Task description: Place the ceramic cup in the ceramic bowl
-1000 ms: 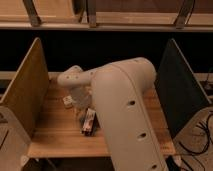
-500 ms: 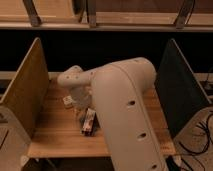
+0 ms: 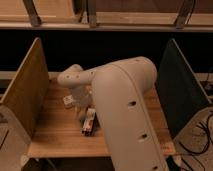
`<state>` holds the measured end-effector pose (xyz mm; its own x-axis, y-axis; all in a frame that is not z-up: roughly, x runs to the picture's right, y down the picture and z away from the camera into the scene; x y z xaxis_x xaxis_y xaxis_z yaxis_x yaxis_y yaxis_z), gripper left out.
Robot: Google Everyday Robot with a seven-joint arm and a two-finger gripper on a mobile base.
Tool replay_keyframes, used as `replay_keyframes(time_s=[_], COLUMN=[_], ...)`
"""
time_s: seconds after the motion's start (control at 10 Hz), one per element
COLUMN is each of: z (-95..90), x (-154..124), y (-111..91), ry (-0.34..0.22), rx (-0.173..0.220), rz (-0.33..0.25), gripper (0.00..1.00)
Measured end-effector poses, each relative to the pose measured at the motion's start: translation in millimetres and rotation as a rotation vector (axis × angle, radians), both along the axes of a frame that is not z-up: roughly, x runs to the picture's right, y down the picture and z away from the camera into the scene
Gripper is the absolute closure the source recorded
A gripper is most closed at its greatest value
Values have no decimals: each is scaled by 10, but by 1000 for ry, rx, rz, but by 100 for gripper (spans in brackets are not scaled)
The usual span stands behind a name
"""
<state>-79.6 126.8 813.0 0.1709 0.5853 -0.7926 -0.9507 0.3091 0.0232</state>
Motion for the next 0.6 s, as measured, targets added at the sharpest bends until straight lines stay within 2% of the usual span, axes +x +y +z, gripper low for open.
replay_keyframes(time_s=[0.2,0.4,0.5,0.6], z=[47,3,-39,-61], x=[232,431,524,597], y=[-429,-812,-976,-1057], ry=[-52,-129,-164,-174], rx=[98,186,223,240], rz=[-33,-52,-59,-64], gripper=[20,20,20,20])
